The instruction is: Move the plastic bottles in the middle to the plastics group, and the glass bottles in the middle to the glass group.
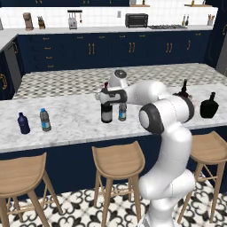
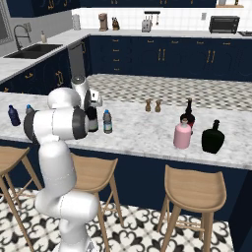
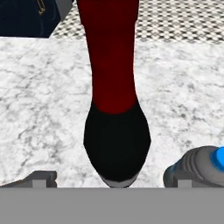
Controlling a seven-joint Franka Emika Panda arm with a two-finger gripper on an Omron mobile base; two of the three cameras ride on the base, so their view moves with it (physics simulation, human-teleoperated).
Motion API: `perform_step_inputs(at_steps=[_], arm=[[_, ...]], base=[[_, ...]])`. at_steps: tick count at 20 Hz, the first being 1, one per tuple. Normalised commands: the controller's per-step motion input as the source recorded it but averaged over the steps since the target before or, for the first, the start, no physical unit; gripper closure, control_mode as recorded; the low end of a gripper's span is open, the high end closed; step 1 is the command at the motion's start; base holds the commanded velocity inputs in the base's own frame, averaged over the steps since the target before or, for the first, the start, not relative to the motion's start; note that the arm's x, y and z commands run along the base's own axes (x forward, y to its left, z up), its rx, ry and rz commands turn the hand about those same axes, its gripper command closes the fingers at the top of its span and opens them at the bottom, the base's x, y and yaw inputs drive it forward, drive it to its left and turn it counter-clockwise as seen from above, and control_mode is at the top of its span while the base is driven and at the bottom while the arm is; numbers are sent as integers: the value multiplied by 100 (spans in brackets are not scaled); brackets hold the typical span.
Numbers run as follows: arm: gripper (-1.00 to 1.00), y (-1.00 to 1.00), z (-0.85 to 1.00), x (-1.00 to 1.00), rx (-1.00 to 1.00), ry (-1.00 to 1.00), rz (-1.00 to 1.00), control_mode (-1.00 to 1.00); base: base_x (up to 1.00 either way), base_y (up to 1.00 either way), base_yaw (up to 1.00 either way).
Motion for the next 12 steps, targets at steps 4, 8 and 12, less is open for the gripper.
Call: perform_step_inputs(at_steps=[4, 8, 12], arm=[[-100, 0, -4, 23, -1, 0, 0, -100], [-100, 0, -2, 20, -2, 1, 0, -100], [-100, 0, -8, 10, -2, 0, 0, -100]], base=[[0, 0, 0], [0, 0, 0], [0, 0, 0]])
